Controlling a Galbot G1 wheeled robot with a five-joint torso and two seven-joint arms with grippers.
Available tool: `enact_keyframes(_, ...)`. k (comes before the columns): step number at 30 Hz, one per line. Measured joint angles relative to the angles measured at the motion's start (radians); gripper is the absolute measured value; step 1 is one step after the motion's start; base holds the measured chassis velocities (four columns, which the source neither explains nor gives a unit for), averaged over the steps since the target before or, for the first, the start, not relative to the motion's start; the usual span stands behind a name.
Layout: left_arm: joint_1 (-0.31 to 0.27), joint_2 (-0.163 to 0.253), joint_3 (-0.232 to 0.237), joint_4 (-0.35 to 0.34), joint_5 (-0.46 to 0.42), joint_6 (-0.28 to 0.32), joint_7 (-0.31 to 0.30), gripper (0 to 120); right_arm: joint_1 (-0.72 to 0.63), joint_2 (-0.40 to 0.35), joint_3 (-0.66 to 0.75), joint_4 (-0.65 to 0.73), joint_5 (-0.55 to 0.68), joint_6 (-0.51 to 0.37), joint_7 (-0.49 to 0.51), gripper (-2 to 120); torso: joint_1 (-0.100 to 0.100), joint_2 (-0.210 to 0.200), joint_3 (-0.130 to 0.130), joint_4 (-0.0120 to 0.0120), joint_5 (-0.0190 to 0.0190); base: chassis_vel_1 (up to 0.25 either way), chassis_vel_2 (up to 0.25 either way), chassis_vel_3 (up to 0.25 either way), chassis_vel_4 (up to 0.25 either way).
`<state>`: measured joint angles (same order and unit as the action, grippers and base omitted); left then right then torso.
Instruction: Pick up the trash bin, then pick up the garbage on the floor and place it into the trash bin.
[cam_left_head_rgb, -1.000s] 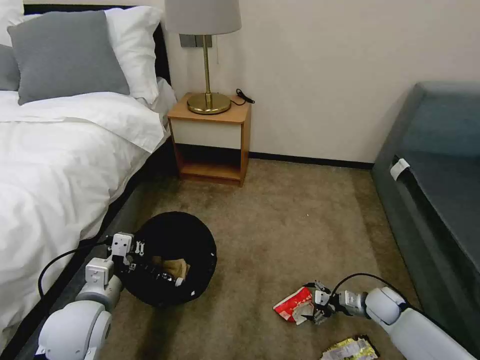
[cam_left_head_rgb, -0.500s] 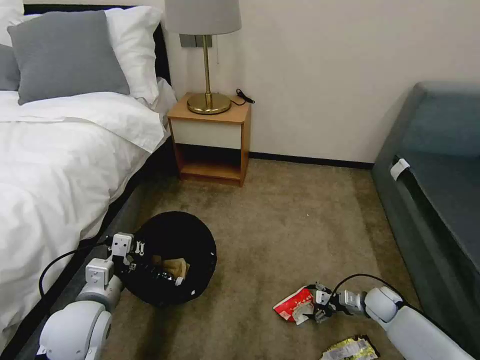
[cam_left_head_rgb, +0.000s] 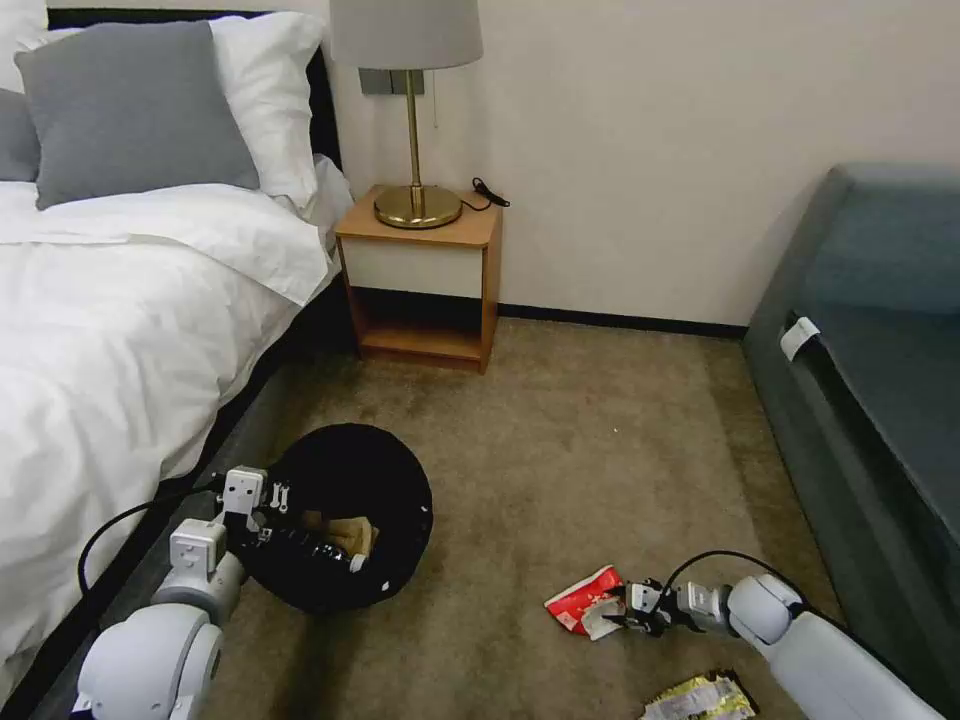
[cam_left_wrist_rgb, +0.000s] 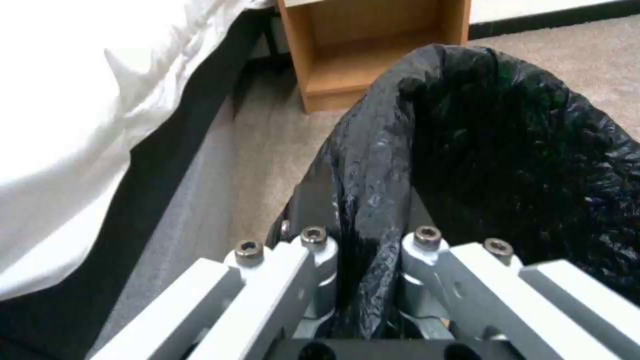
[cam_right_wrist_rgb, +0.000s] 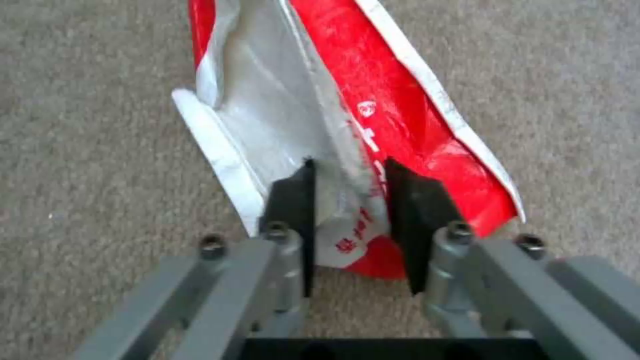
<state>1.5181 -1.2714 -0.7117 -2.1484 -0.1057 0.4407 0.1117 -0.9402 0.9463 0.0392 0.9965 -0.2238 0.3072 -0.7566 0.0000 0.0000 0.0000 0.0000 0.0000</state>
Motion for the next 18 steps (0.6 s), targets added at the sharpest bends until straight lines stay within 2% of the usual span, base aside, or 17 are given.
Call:
enact_keyframes(1,0.000,0.000,0.000,0.000,0.000,0.000,0.000,7,0.000,0.000,0.000,0.000,0.000,0.000,0.000,23,0.000,0.000,0.000,0.0000,0.0000,0.000,0.000,0.000,0.000)
enact_keyframes(3,-0.001,-0.002,0.005,0.004,0.000,-0.003,0.002,7,-0.003,0.000,0.010,-0.006,0.001,0.010,-0.004,10,0.000,0.000,0.000,0.0000,0.0000,0.000,0.000,0.000,0.000)
enact_keyframes(4,-0.001,-0.002,0.005,0.004,0.000,-0.003,0.002,7,-0.003,0.000,0.010,-0.006,0.001,0.010,-0.004,10,0.000,0.000,0.000,0.0000,0.0000,0.000,0.000,0.000,0.000)
enact_keyframes(6,-0.002,-0.002,0.007,0.006,0.000,-0.006,0.005,7,-0.004,0.001,0.018,-0.010,0.001,0.018,-0.008,1,0.000,0.000,0.000,0.0000,0.0000,0.000,0.000,0.000,0.000)
enact_keyframes(18,0.008,-0.001,-0.002,-0.003,0.000,-0.029,0.021,7,0.002,0.002,0.076,0.029,0.063,0.027,-0.021,0,0.000,0.000,0.000,0.0000,0.0000,0.000,0.000,0.000,0.000)
